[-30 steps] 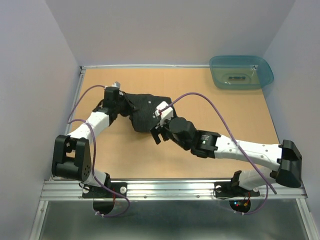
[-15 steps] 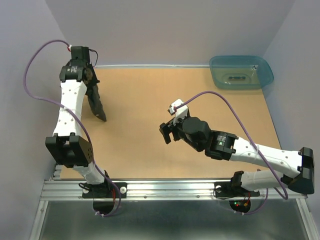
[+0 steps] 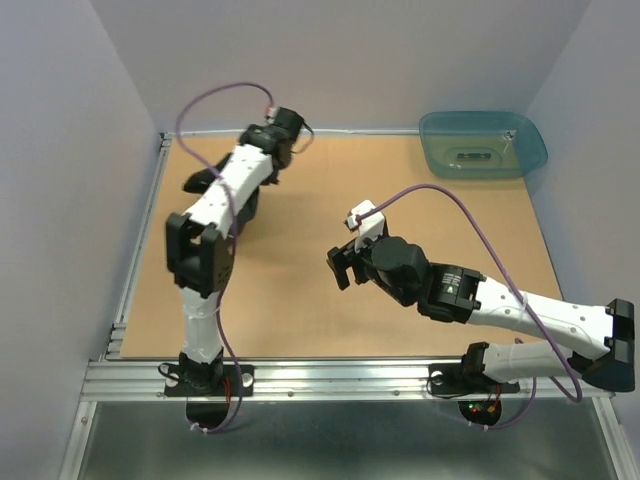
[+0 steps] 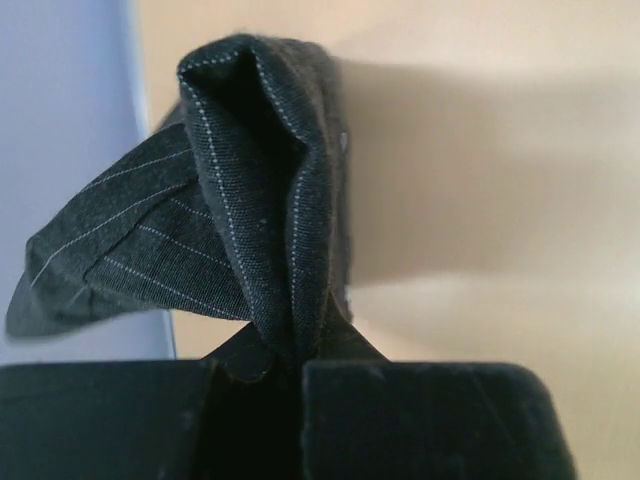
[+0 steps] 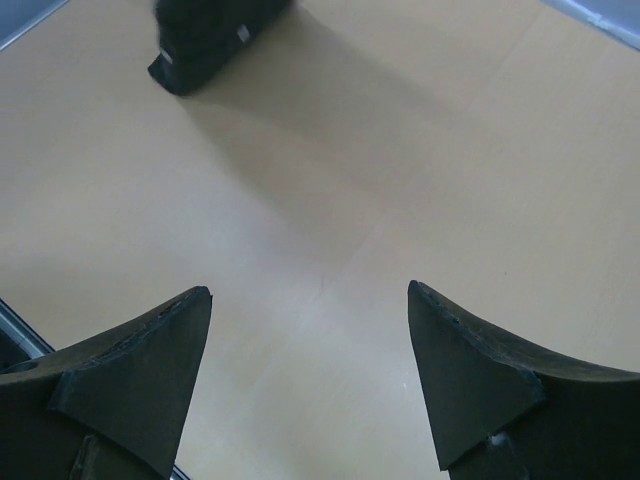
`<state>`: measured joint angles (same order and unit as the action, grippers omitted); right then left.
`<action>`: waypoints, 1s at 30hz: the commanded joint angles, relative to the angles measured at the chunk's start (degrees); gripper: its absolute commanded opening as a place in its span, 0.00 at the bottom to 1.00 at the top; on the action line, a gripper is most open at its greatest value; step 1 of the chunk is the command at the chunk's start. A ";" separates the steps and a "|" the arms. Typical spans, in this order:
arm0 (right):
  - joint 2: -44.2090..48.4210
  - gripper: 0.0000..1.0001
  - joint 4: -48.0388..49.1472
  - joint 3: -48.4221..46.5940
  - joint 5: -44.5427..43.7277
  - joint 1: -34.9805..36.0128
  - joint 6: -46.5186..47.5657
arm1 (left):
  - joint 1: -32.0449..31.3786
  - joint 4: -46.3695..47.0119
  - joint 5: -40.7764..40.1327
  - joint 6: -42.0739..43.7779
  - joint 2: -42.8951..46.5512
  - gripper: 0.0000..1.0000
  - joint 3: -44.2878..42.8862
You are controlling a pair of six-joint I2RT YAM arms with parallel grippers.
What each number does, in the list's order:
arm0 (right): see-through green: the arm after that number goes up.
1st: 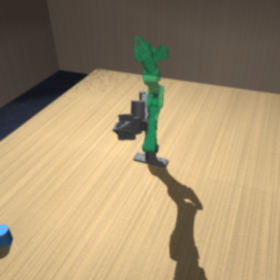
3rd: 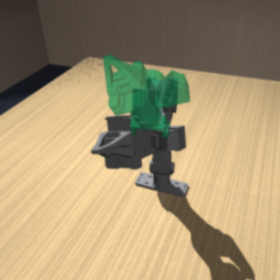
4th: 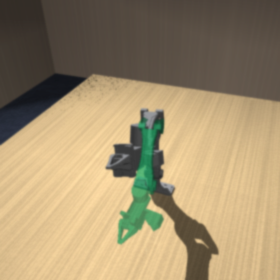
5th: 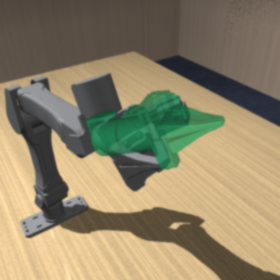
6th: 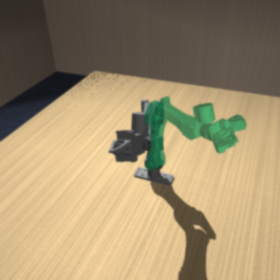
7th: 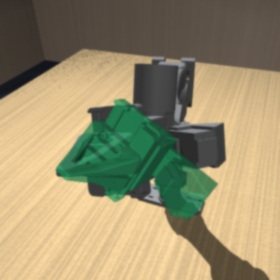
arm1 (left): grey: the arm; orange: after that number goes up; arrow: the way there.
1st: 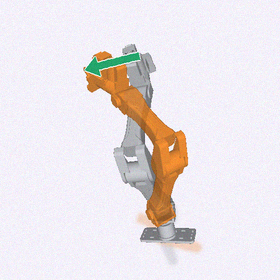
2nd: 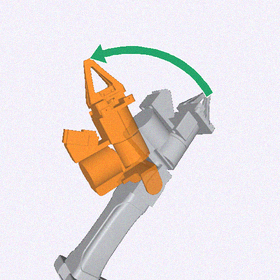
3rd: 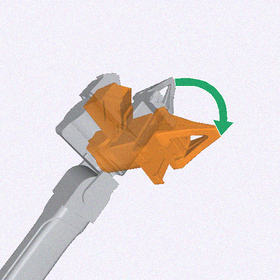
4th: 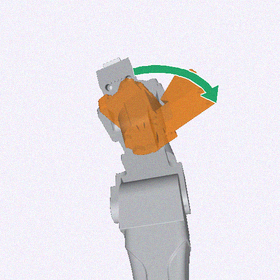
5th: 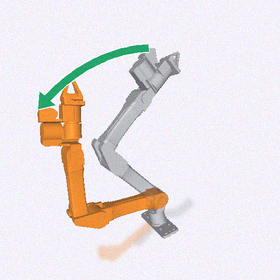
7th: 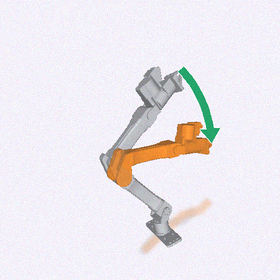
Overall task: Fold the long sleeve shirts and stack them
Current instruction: Fold the shirt
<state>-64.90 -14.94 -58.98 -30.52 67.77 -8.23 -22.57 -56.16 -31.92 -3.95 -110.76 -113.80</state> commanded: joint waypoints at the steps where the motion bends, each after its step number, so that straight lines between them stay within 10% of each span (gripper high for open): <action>1: 2.67 0.84 0.44 2.29 -1.82 -0.18 -1.79 | -7.90 -6.93 -5.07 -3.59 -9.02 0.00 -3.60; 13: 6.63 0.84 -0.62 4.22 -5.24 -0.09 -3.20 | -22.34 -5.20 0.80 -10.90 -23.45 0.00 -12.76; 22: 9.35 0.84 -0.62 5.28 -10.08 -0.18 -5.82 | -27.18 0.95 9.33 -13.63 -19.77 0.66 -12.67; 30: 17.43 0.84 -0.53 5.37 -13.16 -0.27 -7.06 | -25.95 21.14 27.85 -16.52 -3.97 0.73 -2.96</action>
<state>-51.53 -16.60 -54.37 -40.75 67.77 -13.80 -49.87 -48.21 -13.67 -17.06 -128.64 -121.75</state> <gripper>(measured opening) 0.842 0.723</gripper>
